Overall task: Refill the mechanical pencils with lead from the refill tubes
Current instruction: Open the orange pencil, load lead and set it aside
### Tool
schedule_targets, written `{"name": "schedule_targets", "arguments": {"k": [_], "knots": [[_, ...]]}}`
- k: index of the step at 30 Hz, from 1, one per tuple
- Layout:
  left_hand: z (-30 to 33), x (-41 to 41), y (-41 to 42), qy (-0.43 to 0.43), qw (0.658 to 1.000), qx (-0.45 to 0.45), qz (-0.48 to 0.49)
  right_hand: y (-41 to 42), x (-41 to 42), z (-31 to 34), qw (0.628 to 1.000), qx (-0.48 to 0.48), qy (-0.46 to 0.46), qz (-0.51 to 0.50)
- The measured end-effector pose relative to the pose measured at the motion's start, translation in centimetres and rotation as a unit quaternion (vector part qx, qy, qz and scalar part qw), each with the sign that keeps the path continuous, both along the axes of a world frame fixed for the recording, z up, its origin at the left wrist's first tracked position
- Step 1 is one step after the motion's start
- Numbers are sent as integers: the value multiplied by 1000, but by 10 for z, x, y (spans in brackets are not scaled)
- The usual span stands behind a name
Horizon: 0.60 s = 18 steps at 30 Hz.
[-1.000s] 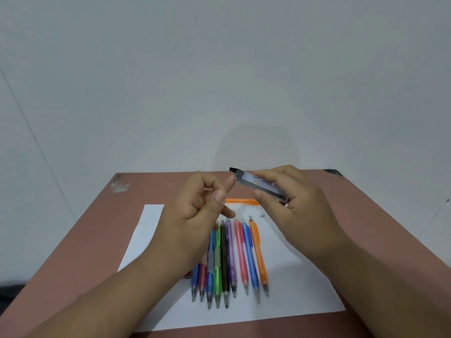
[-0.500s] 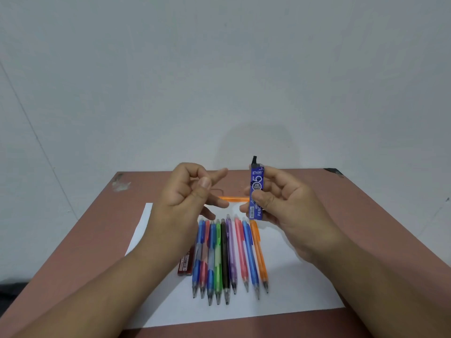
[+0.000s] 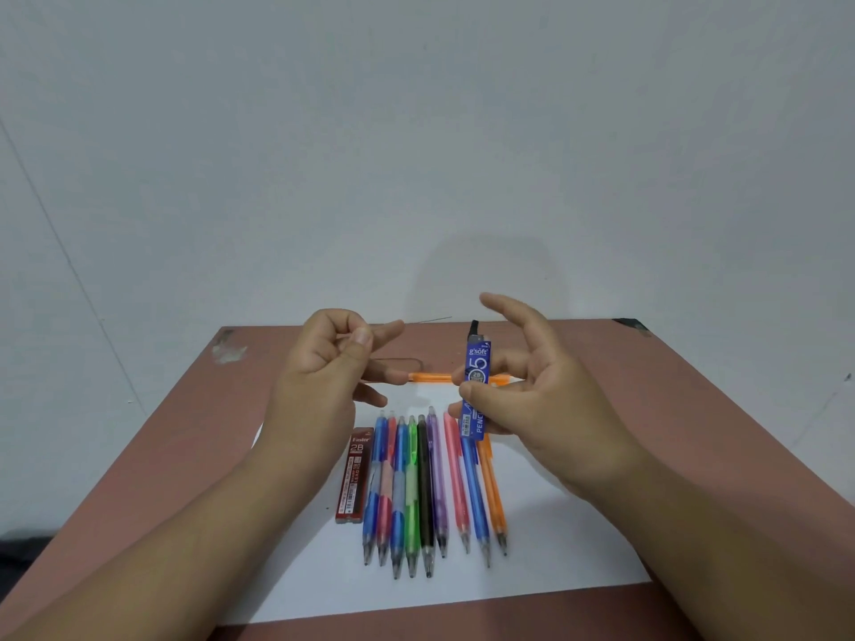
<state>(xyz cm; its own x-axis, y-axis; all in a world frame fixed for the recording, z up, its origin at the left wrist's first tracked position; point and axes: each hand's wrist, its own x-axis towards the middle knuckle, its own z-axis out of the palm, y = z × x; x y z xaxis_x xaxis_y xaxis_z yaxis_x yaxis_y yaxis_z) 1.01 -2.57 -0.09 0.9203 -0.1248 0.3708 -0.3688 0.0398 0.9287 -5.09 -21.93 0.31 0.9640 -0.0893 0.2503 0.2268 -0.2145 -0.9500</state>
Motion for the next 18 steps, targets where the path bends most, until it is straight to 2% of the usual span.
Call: {"name": "schedule_targets", "arguments": {"k": [11,18], "knots": [[0,2,0,11,1000,18,14,-1,-1,6,999,39,27,11],[0,4,2,20,999,26,26,-8,-6,16,998,-10,60,-3]]}}
